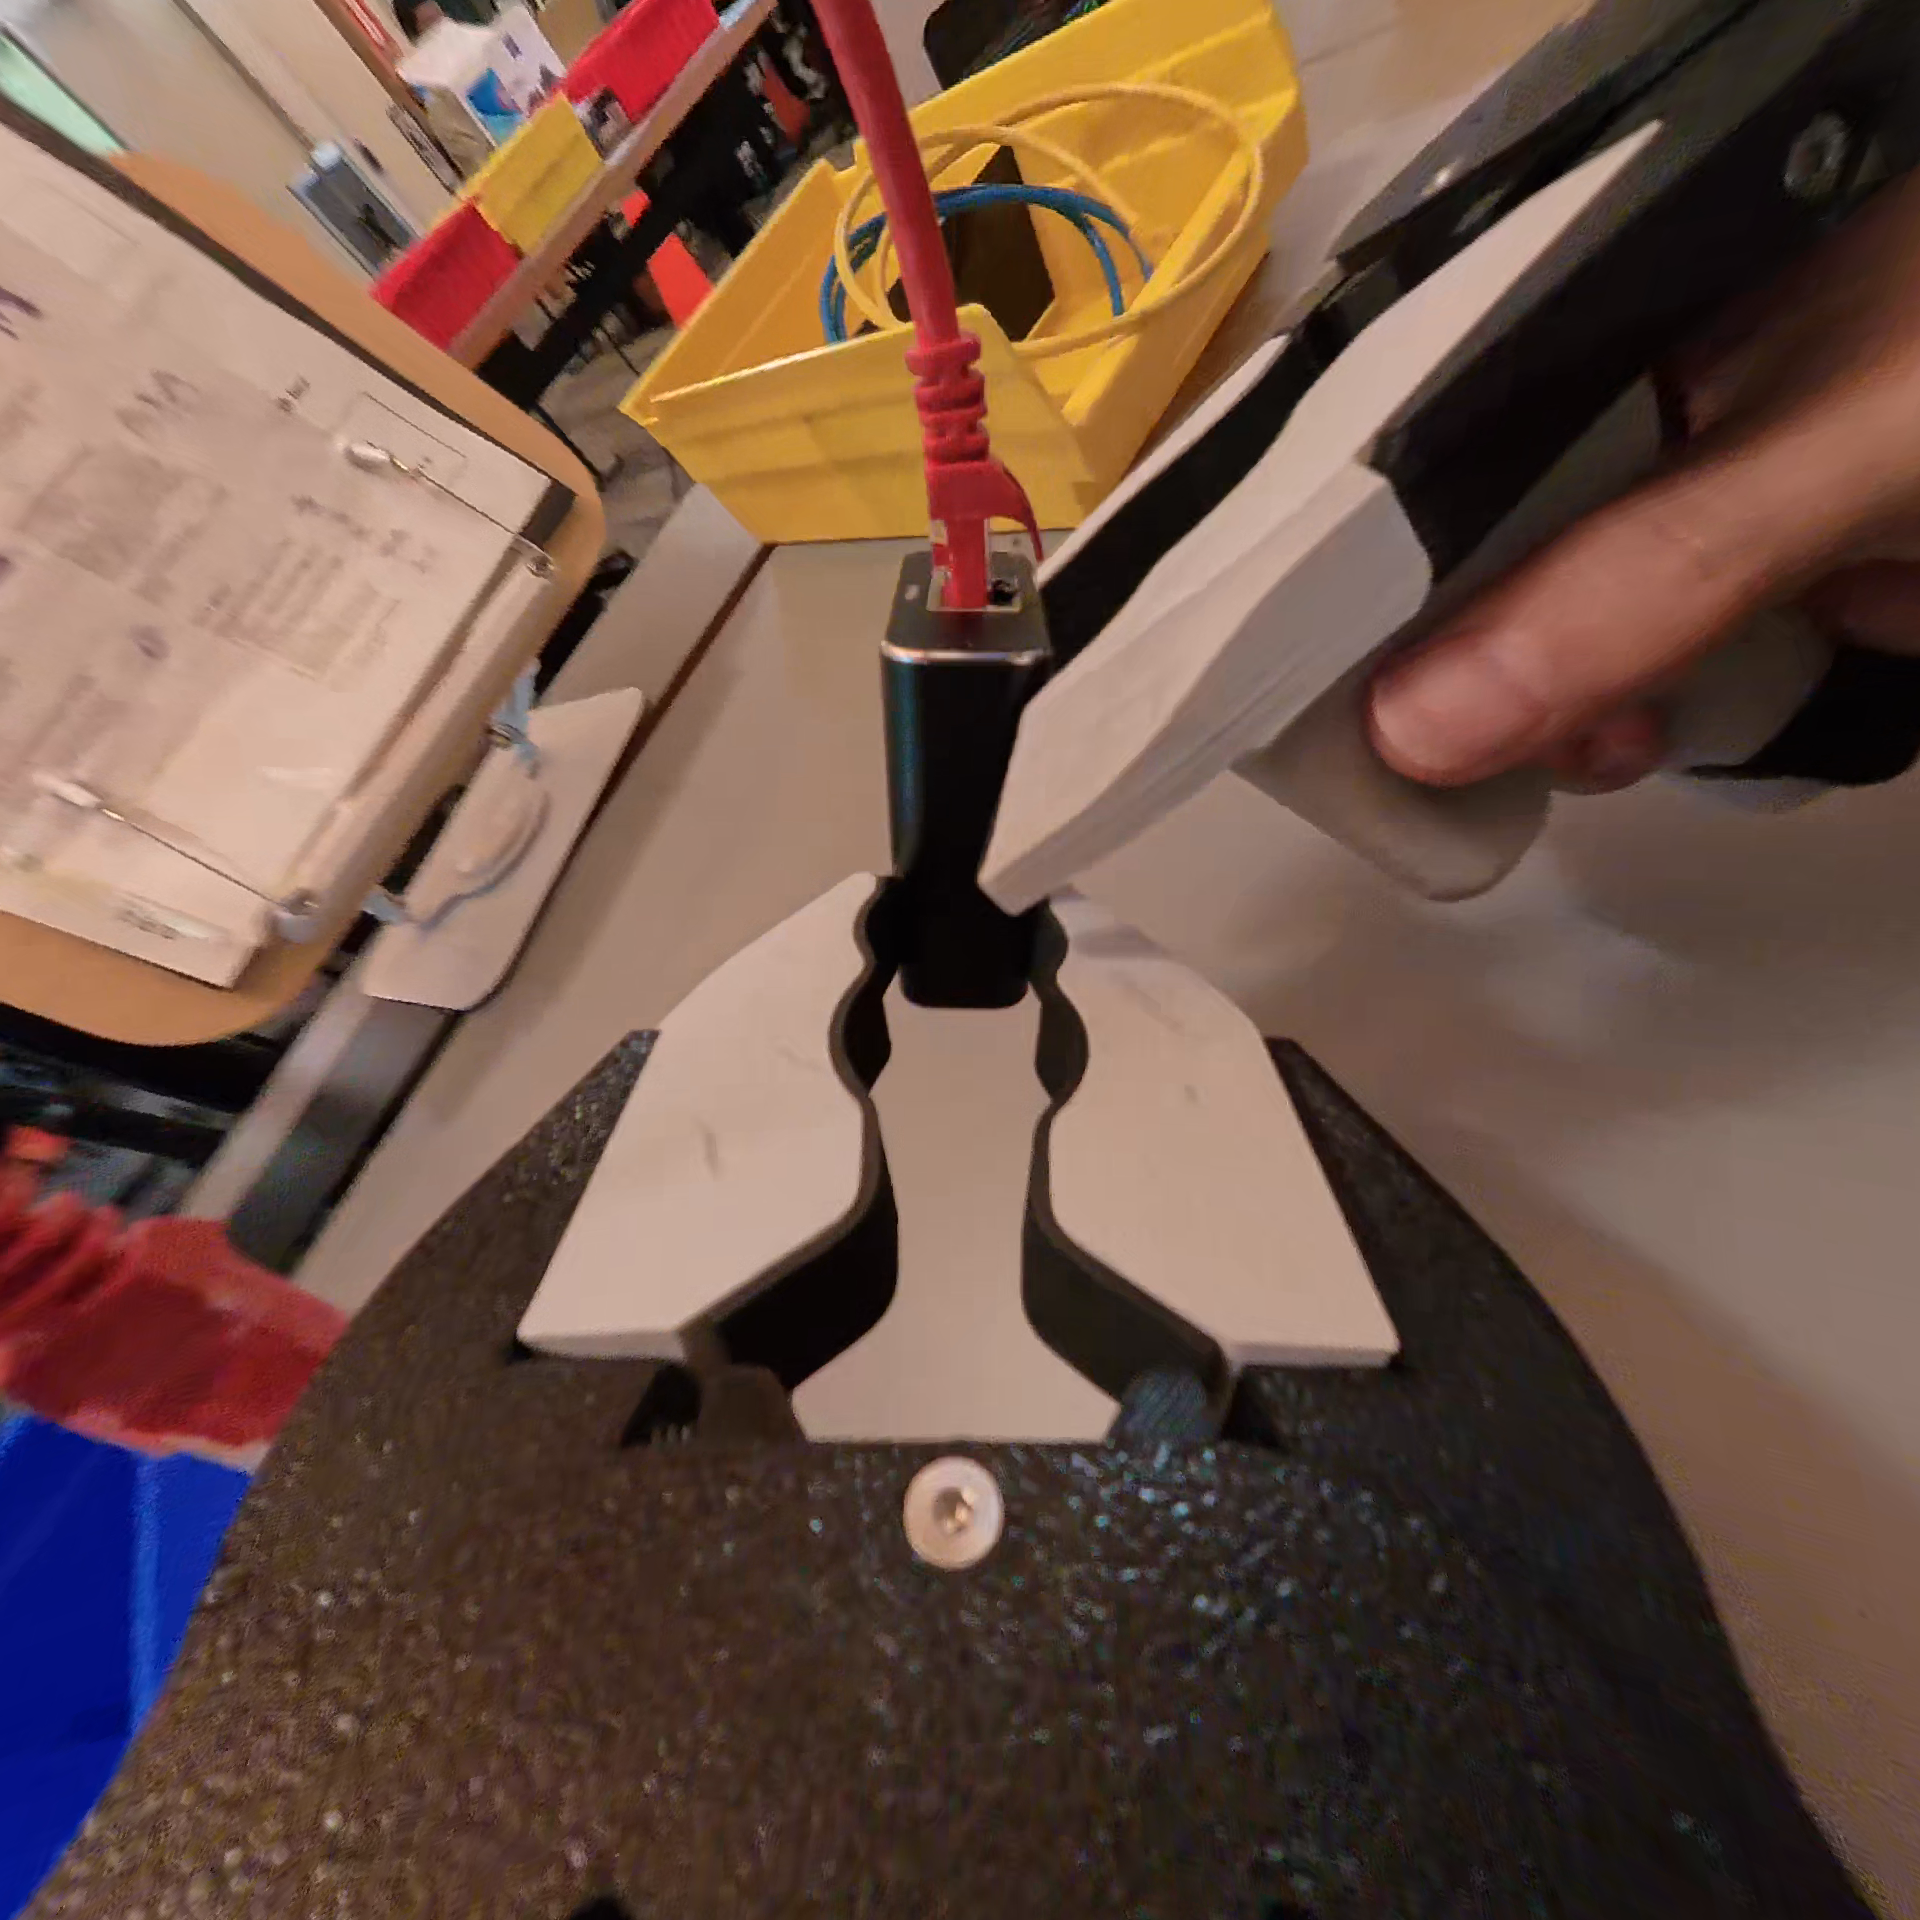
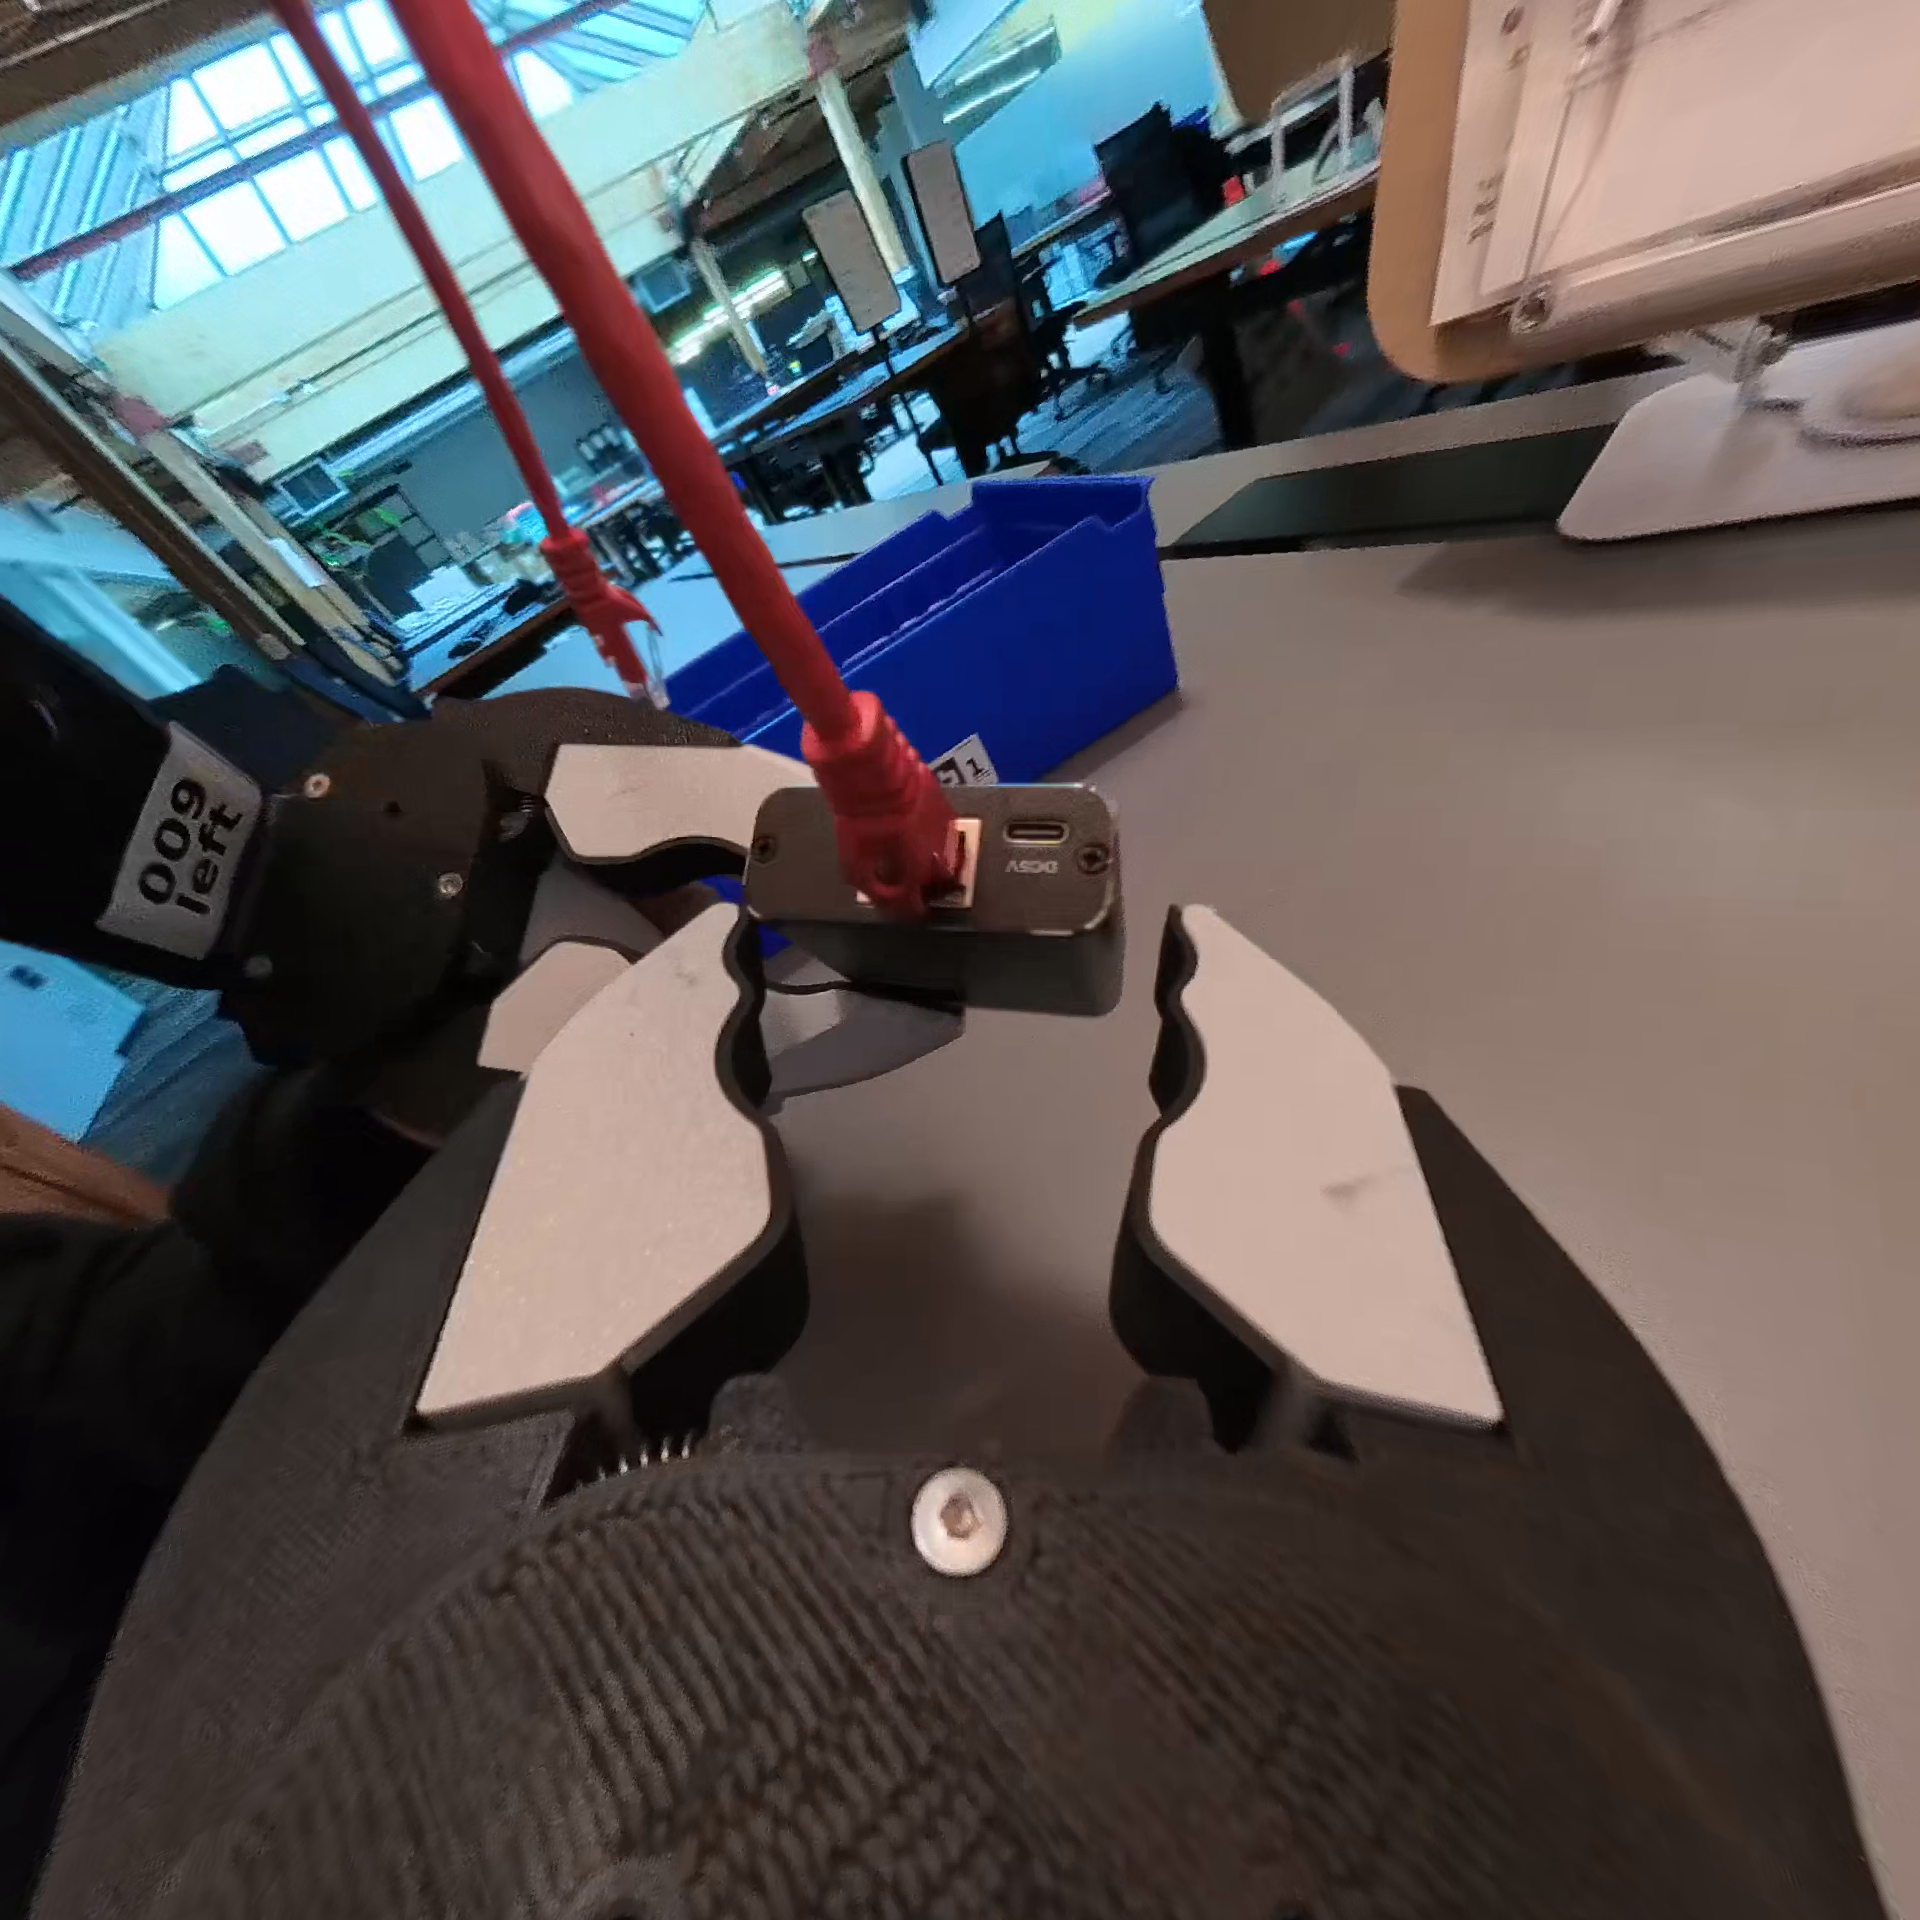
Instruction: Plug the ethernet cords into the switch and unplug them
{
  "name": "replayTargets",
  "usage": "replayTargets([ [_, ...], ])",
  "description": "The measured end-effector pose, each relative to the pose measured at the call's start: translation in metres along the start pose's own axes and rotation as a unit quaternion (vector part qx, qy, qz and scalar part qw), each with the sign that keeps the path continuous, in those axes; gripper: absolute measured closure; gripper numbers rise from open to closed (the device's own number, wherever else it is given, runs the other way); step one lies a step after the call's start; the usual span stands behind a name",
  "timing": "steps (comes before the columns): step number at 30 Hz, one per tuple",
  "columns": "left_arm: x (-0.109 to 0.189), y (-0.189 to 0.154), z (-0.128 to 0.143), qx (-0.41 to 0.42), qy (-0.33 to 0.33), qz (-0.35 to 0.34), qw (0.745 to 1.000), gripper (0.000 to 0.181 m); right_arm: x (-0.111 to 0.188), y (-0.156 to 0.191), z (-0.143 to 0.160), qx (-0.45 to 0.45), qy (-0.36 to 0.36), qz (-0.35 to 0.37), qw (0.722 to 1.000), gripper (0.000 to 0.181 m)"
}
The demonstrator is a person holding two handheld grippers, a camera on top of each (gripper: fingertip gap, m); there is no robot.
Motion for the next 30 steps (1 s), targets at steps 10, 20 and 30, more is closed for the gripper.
replayTargets([
  [10,-0.004,-0.006,-0.001,-0.128,0.007,-0.063,0.990,0.157,0.005,-0.003,0.002,0.048,0.014,0.025,0.998,0.116],
  [20,0.016,-0.011,-0.025,0.149,-0.104,0.127,0.975,0.134,0.019,0.004,-0.016,0.031,-0.066,-0.067,0.995,0.116],
  [30,0.049,0.002,-0.059,0.351,-0.261,0.266,0.859,0.111,0.021,0.059,-0.034,0.009,-0.176,-0.271,0.946,0.116],
])
Point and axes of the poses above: each gripper's, where its closed fingertips meet, x back along the fingers, z out of its underside, y = z × x across the jaws, the point moved 1 cm from there along x, back along the fingers, and after that the axes turned 11 degrees about -z, right-handed, at the moved point
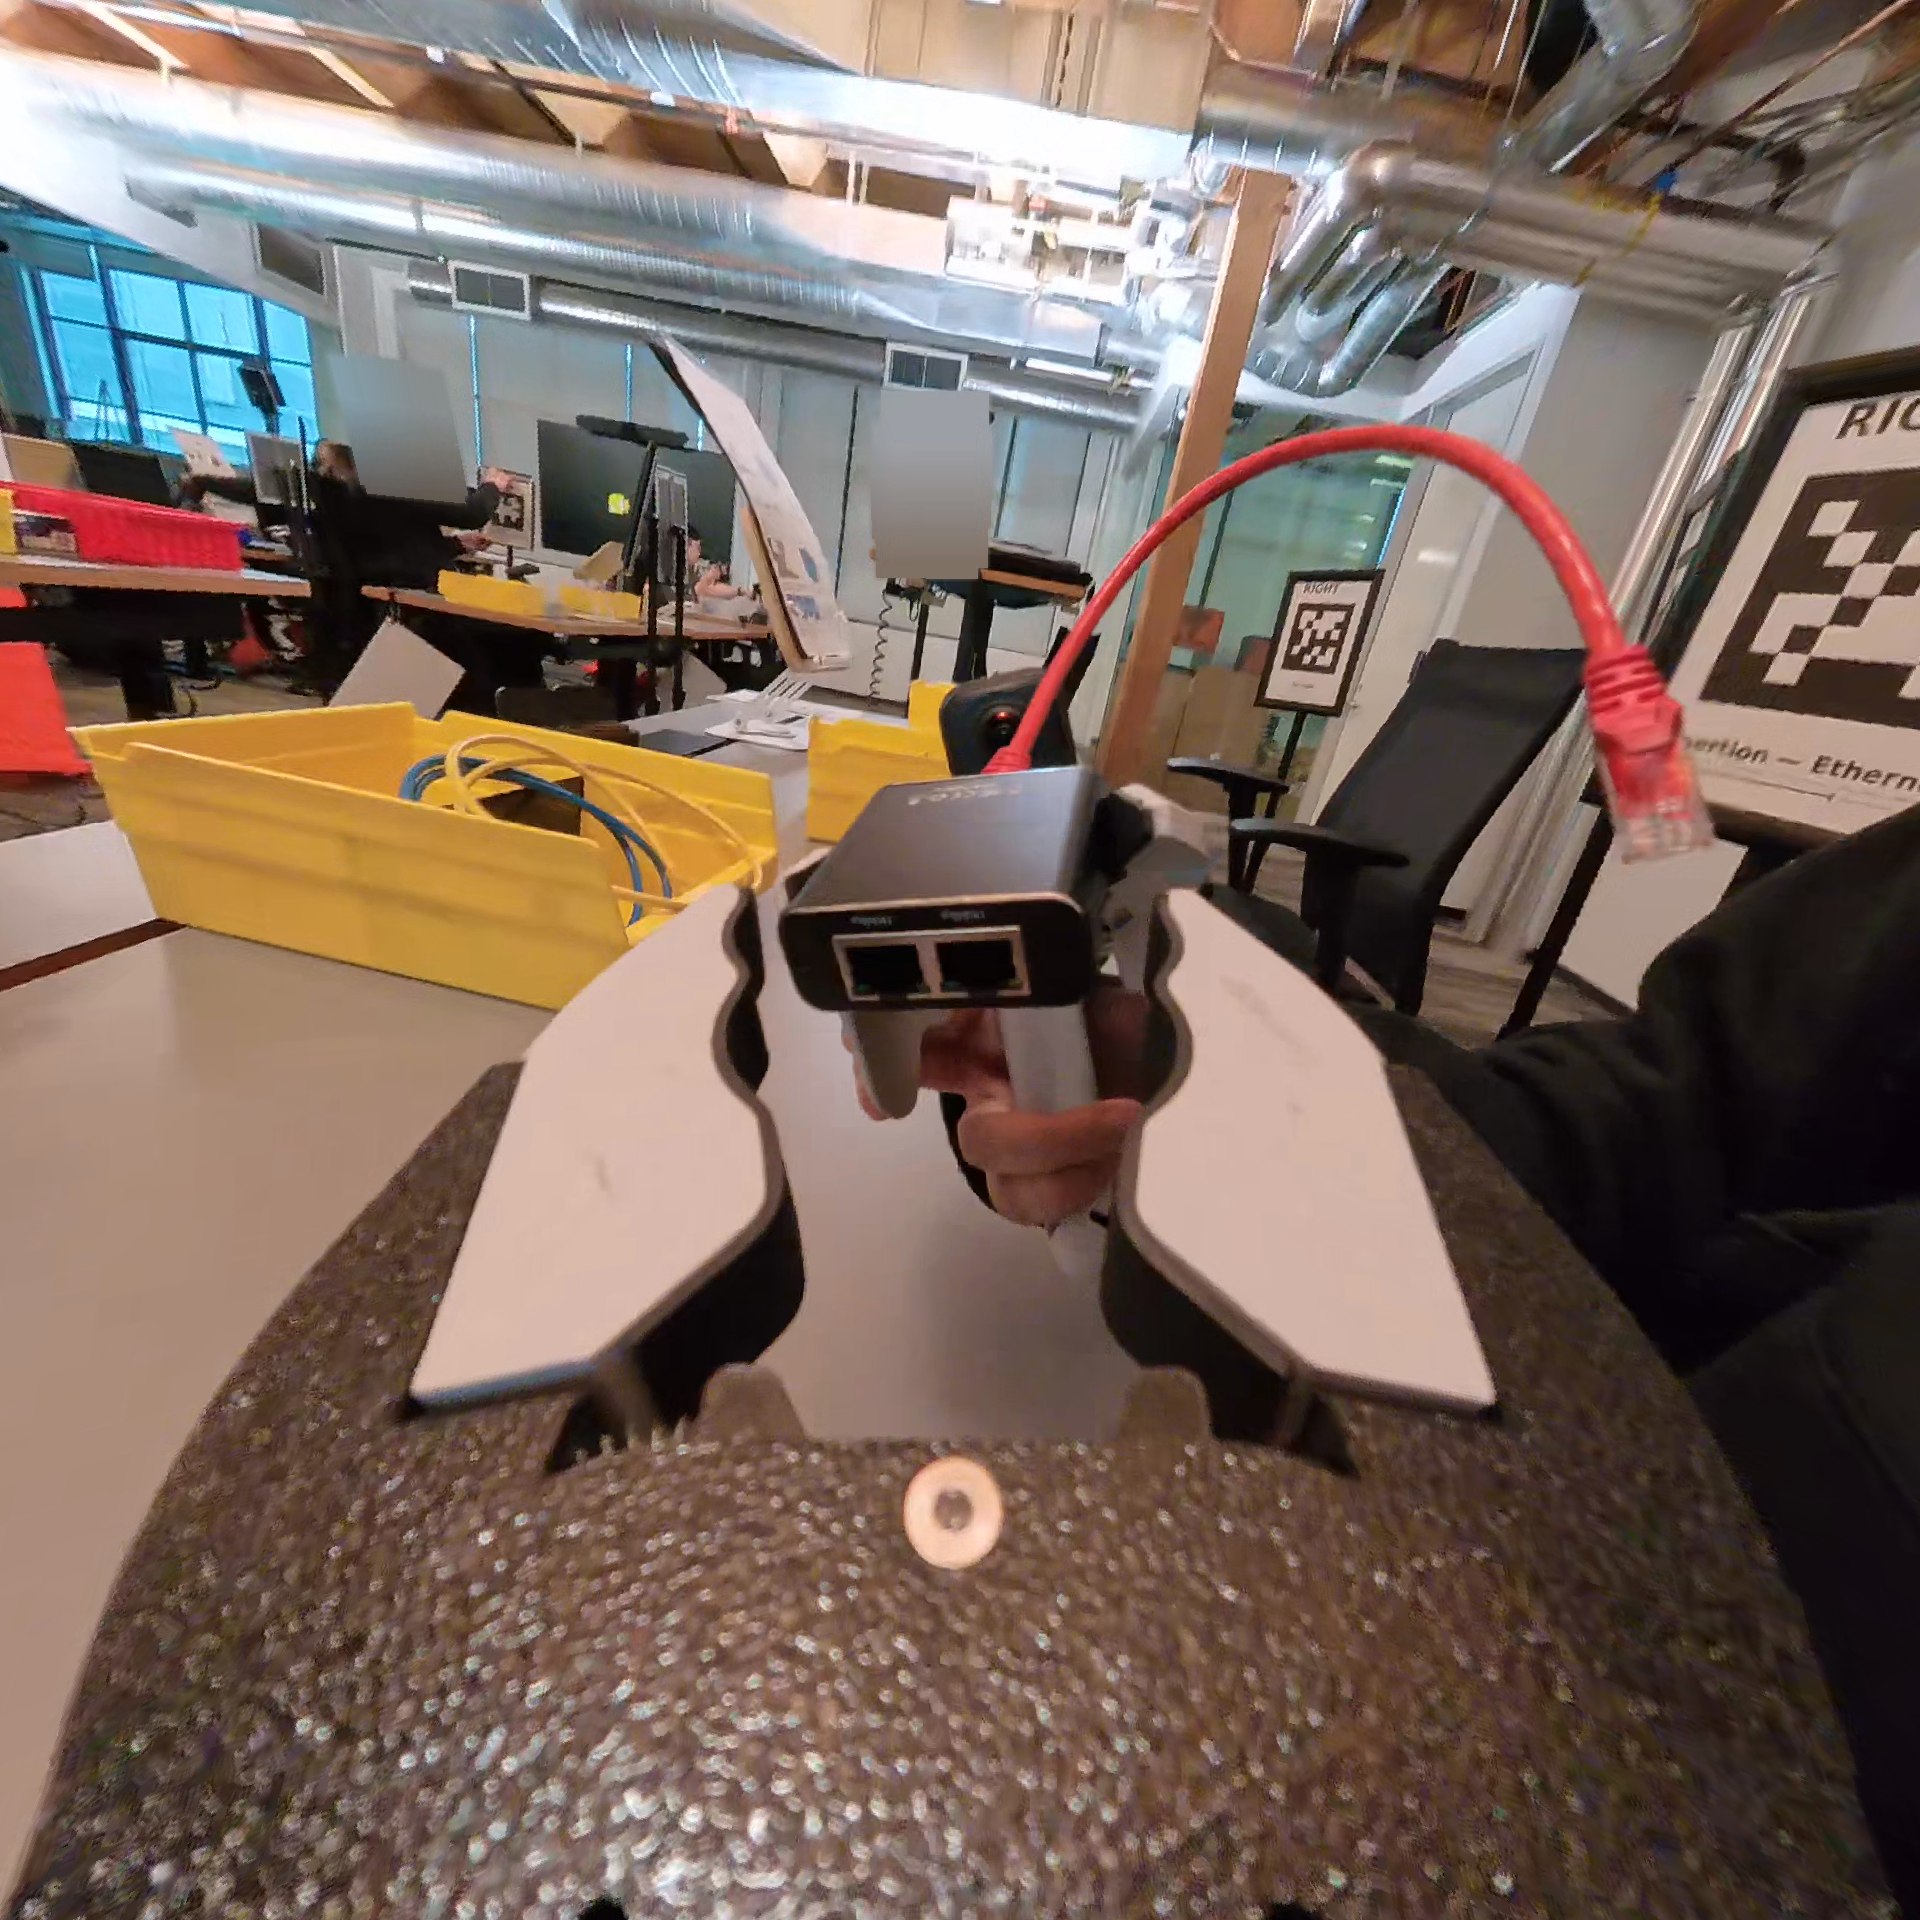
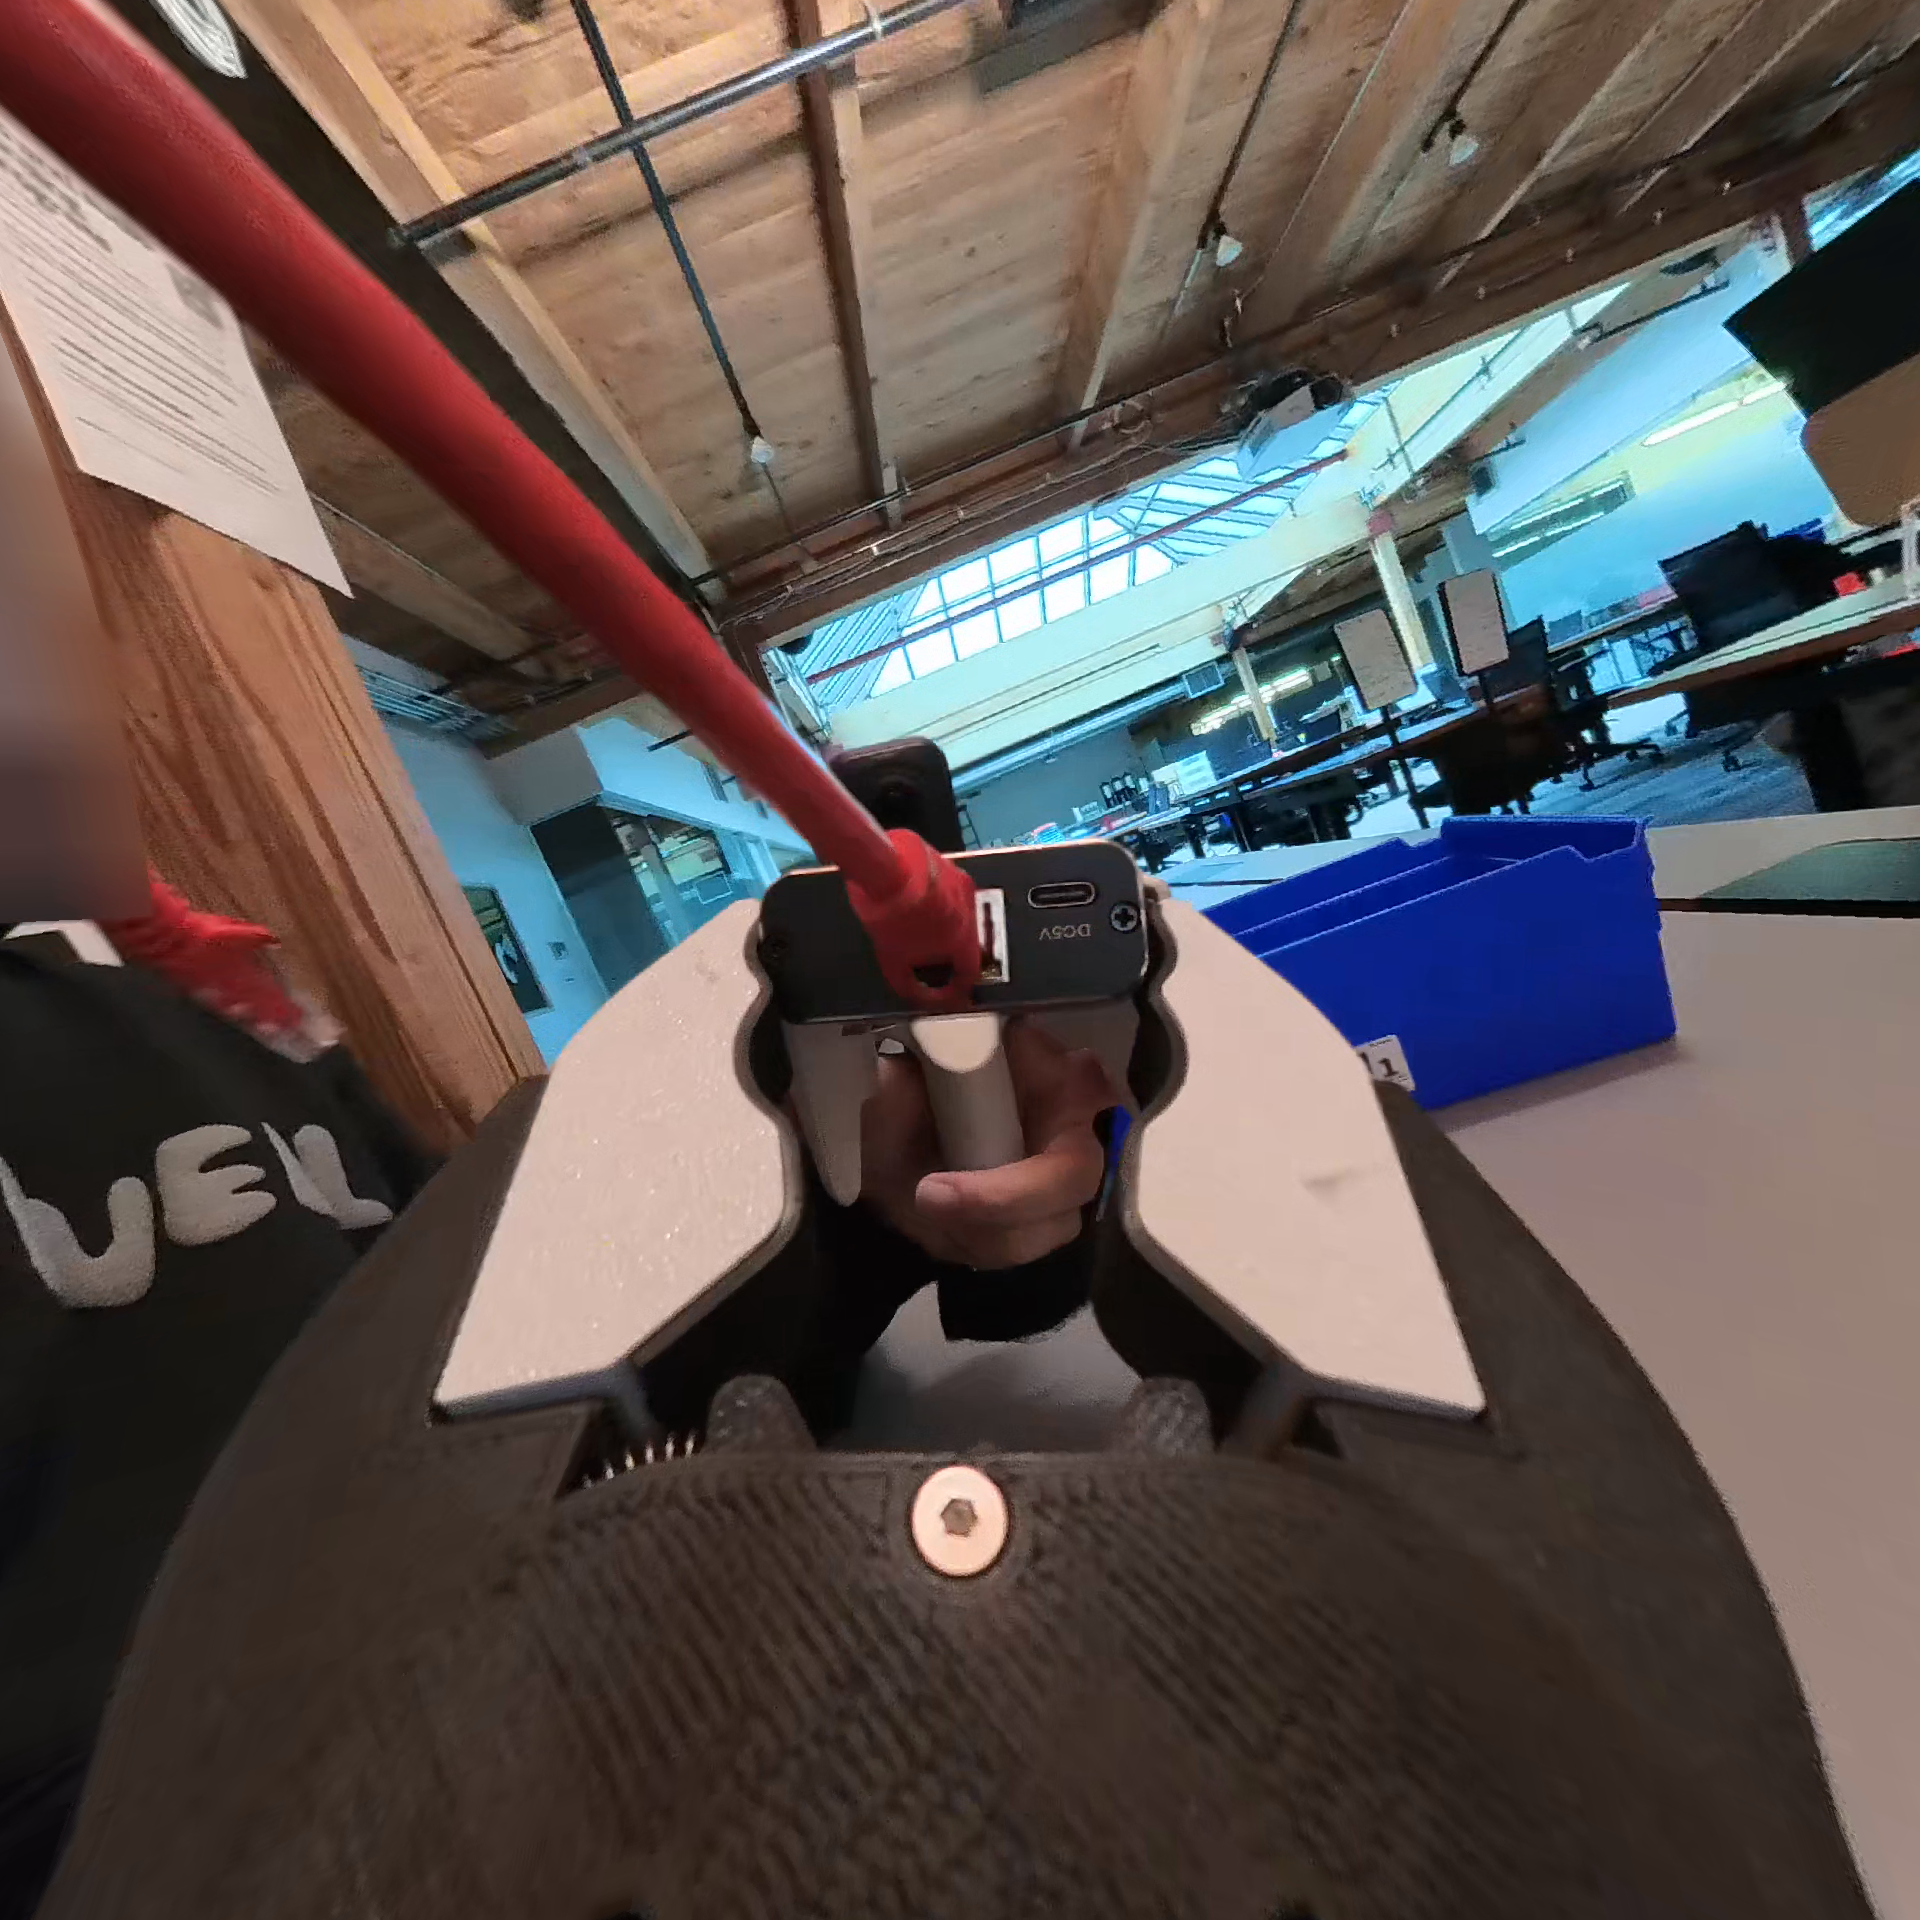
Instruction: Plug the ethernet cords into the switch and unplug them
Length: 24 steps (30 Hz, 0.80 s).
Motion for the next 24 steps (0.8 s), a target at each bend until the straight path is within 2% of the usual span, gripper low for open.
replayTargets([
  [2,-0.002,-0.002,0.004,-0.001,0.014,0.003,1.000,0.112,-0.003,0.004,0.004,-0.004,0.012,-0.018,1.000,0.116],
  [8,-0.002,-0.006,0.008,-0.008,0.033,0.025,0.999,0.117,-0.004,0.008,0.013,0.055,0.079,-0.014,0.995,0.116],
  [14,-0.004,-0.011,0.008,-0.027,0.026,0.030,0.999,0.117,-0.001,0.013,0.013,0.084,0.133,-0.018,0.987,0.116],
  [17,-0.007,-0.012,0.008,-0.033,0.019,0.025,0.999,0.117,0.001,0.014,0.011,0.083,0.133,-0.013,0.988,0.116],
  [19,-0.007,-0.008,0.006,-0.049,0.008,0.004,0.999,0.117,0.004,0.010,0.008,0.103,0.134,0.012,0.986,0.113],
  [20,-0.005,-0.006,0.005,-0.055,0.004,-0.002,0.998,0.117,0.008,0.003,0.004,0.131,0.131,0.051,0.981,0.101],
  [21,-0.003,-0.007,0.006,-0.057,0.009,0.006,0.998,0.117,0.010,0.004,0.002,0.160,0.135,0.058,0.976,0.101],
  [22,-0.002,-0.007,0.008,-0.058,0.018,0.013,0.998,0.117,0.010,0.011,0.004,0.174,0.145,0.039,0.973,0.118],
  [24,-0.002,-0.007,0.007,-0.078,0.012,0.008,0.997,0.117,0.008,0.012,0.005,0.184,0.157,0.041,0.969,0.120],
])
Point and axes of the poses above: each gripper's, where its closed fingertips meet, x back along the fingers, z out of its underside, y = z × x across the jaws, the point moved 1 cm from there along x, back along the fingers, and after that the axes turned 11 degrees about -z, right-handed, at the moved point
